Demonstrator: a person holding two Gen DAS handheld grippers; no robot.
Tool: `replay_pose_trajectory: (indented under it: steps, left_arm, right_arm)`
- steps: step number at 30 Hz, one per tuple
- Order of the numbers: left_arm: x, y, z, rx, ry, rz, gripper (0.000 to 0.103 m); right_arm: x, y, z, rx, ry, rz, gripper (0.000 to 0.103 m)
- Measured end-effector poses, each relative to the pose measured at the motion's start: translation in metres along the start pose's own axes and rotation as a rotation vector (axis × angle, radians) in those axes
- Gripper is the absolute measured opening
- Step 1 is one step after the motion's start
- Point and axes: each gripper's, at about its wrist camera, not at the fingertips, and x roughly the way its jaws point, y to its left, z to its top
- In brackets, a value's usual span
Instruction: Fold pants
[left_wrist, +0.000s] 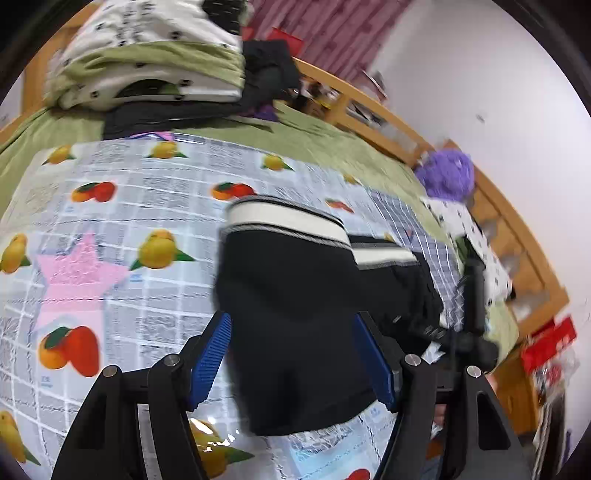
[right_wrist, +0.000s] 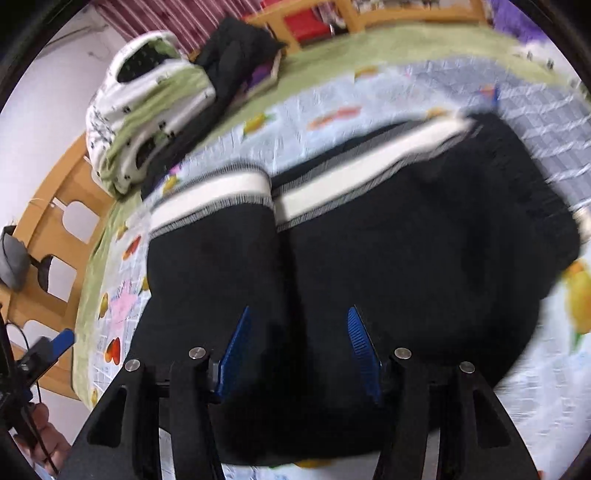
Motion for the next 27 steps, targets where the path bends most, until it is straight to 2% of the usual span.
replay_pose_trajectory:
  steps: [2, 4, 5, 6, 7, 9, 12, 15, 18, 22, 27]
  left_arm:
    - [-0.003, 0.011, 0.004, -0.041, -0.012, 0.003, 0.066]
    - [-0.004, 0.019, 0.007, -0.077, -0.016, -0.011, 0.066]
    - [-0.002, 0.024, 0.008, -0.098, -0.012, -0.019, 0.066]
    - [0.000, 0.026, 0.010, -0.110, -0.007, -0.026, 0.066]
    - [0.002, 0.028, 0.010, -0.123, 0.000, -0.037, 0.066]
    - [0.009, 0.030, 0.011, -0.145, 0.030, -0.063, 0.066]
    - [0.017, 0.029, 0.008, -0.152, 0.062, -0.091, 0.066]
    - [0.022, 0.020, 0.005, -0.126, 0.091, -0.077, 0.066]
    - [0.025, 0.006, 0.001, -0.079, 0.102, -0.080, 0.066]
    - [0.027, -0.013, -0.001, 0.006, 0.087, -0.038, 0.066]
    - [0.033, -0.025, -0.007, 0.044, 0.103, -0.028, 0.066]
  right_arm:
    - [0.022, -0.002, -0.001, 0.033, 0.061, 0.031, 0.055]
    - [0.025, 0.006, -0.002, 0.012, 0.038, 0.036, 0.056]
    - [0.027, 0.013, -0.002, -0.023, 0.055, 0.068, 0.034]
    - [0.027, 0.020, -0.002, -0.050, 0.072, 0.099, 0.022]
    - [0.022, 0.024, -0.002, -0.070, 0.051, 0.101, 0.012]
    - [-0.001, 0.031, 0.001, -0.121, -0.028, 0.108, 0.010]
    - [-0.047, 0.028, 0.014, -0.124, -0.149, 0.183, 0.009]
    - [-0.083, 0.018, 0.021, -0.169, -0.261, 0.107, 0.009]
    - [-0.100, -0.004, 0.027, -0.156, -0.316, 0.019, 0.009]
    - [-0.110, -0.035, 0.037, -0.113, -0.344, -0.067, 0.009]
    - [-0.113, -0.073, 0.052, -0.079, -0.379, -0.181, 0.009]
